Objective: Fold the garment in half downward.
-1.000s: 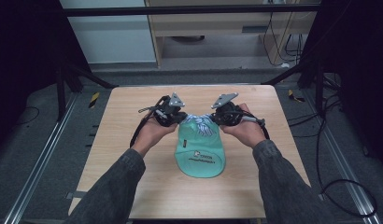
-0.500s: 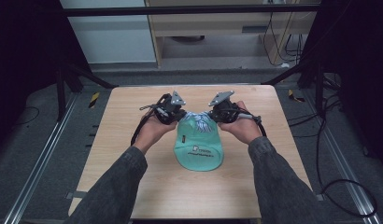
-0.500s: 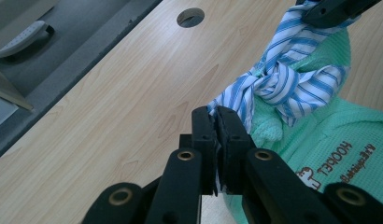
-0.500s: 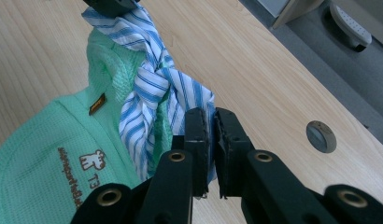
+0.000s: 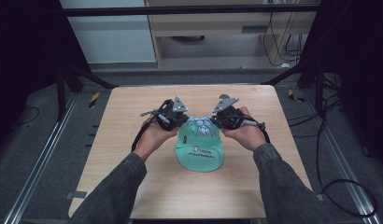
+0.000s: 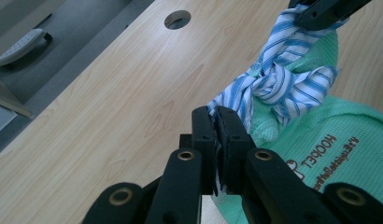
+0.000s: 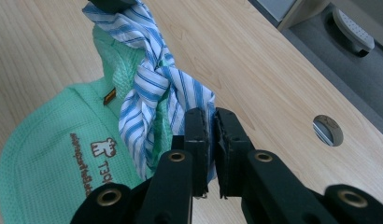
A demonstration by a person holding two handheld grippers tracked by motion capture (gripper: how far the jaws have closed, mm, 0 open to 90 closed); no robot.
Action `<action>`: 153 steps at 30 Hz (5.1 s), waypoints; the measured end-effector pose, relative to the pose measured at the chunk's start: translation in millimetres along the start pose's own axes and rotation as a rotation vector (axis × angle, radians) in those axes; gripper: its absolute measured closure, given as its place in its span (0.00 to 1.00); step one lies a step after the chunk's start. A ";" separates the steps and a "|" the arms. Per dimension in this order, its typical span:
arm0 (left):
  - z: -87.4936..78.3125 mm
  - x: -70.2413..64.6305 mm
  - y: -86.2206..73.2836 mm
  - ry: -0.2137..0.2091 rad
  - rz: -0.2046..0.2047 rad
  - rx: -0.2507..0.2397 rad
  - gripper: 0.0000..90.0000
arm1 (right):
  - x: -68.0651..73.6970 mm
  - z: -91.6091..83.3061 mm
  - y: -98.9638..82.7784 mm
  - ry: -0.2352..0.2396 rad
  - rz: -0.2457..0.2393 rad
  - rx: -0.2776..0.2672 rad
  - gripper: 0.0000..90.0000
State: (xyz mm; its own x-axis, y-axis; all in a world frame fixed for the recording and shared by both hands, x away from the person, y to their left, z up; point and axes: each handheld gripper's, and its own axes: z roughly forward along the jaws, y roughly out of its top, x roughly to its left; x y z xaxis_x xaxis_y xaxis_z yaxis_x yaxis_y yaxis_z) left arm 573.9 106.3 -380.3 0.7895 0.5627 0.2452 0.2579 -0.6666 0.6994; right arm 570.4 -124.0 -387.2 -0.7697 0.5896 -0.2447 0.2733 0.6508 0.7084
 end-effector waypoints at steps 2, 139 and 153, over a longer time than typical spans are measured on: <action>0.3 -1.7 -1.5 -0.003 0.001 -0.001 0.97 | 1.2 -0.2 -1.5 0.000 0.000 0.002 0.93; -19.6 -114.3 -113.0 -0.164 0.037 -0.027 0.97 | 116.2 -21.6 -95.4 0.145 -0.073 0.053 0.94; -18.6 -121.7 -122.7 -0.181 0.062 0.021 0.99 | 131.7 -18.5 -105.4 0.197 -0.130 0.094 0.96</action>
State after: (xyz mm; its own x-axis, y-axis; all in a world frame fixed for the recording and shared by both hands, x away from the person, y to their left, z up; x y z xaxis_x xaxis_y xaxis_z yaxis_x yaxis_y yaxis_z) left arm 435.9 128.7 -483.5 0.8911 0.4242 0.1612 0.2155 -0.7082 0.6723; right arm 429.5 -123.8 -481.8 -0.8968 0.3999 -0.1896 0.2101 0.7618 0.6128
